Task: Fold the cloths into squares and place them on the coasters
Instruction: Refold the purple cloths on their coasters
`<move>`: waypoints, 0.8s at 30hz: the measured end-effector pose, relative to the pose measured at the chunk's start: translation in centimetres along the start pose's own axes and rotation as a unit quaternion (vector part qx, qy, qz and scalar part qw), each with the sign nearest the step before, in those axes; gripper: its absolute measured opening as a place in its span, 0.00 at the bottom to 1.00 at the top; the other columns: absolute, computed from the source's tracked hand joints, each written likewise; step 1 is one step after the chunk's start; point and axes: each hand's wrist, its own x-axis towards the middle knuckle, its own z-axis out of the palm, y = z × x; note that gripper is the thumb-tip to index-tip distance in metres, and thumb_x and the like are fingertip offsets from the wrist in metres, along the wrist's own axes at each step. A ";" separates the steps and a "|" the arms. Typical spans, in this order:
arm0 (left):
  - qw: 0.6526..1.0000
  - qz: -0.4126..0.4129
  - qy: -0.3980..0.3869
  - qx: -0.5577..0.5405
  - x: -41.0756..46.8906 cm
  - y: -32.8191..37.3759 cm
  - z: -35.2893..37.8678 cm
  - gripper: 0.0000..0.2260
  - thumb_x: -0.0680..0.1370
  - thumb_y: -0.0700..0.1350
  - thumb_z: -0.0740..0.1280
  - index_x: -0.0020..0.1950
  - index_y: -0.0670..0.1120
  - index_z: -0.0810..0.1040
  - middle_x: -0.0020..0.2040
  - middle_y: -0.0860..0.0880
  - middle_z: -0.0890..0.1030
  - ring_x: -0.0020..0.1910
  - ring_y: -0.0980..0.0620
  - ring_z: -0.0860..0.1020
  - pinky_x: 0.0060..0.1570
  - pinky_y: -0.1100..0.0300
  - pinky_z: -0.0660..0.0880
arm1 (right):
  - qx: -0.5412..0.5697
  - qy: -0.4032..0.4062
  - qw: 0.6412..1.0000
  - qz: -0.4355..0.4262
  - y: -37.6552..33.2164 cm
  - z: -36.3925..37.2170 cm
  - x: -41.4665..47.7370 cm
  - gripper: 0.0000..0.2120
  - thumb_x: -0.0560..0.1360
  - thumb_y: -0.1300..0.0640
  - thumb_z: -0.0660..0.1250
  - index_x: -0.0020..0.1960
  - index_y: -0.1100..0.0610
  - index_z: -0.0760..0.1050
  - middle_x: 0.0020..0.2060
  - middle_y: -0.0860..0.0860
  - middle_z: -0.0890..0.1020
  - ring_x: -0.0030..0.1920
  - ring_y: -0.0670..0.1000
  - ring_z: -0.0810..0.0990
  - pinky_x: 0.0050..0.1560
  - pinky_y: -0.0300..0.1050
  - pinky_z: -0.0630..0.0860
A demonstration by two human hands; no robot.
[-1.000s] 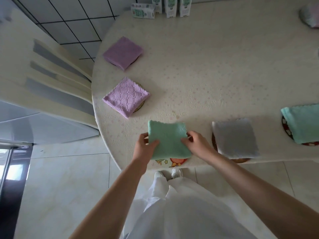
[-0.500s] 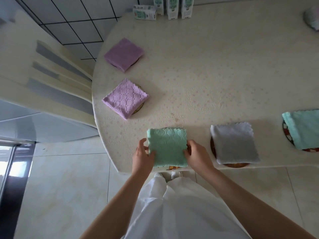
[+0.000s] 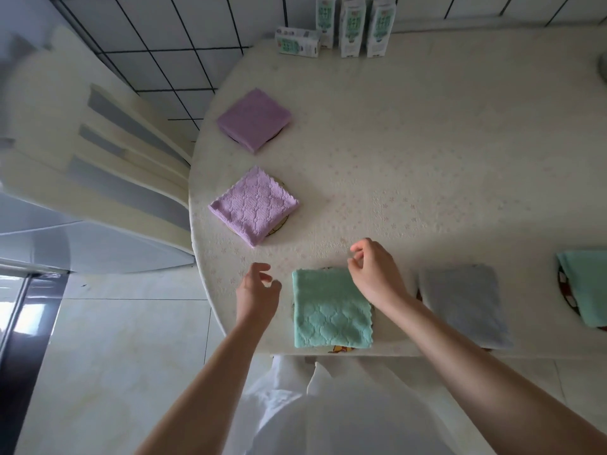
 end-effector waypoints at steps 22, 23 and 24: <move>0.955 -0.178 -0.081 -0.222 14.4 -0.3 -8.3 0.15 0.70 0.42 0.69 0.54 0.40 0.76 0.42 0.44 0.81 0.39 0.48 0.76 0.42 0.56 0.74 | -0.081 -0.039 0.995 0.050 -16.5 6.8 14.1 0.17 0.75 0.56 0.64 0.61 0.62 0.68 0.58 0.60 0.72 0.58 0.63 0.73 0.58 0.53 0.72; 0.946 -0.192 -0.093 -0.246 14.5 -0.1 -8.3 0.14 0.68 0.42 0.69 0.52 0.39 0.77 0.38 0.45 0.80 0.38 0.48 0.76 0.41 0.55 0.74 | -0.089 -0.046 0.994 0.053 -16.6 6.9 14.4 0.18 0.74 0.56 0.65 0.61 0.61 0.67 0.59 0.60 0.71 0.58 0.63 0.73 0.58 0.53 0.72; 0.941 -0.196 -0.100 -0.257 14.7 0.0 -8.2 0.13 0.67 0.41 0.68 0.49 0.37 0.79 0.36 0.45 0.79 0.37 0.49 0.75 0.40 0.55 0.72 | -0.098 -0.053 0.992 0.056 -16.6 6.9 14.7 0.19 0.74 0.56 0.66 0.62 0.61 0.66 0.59 0.60 0.71 0.58 0.63 0.72 0.57 0.53 0.72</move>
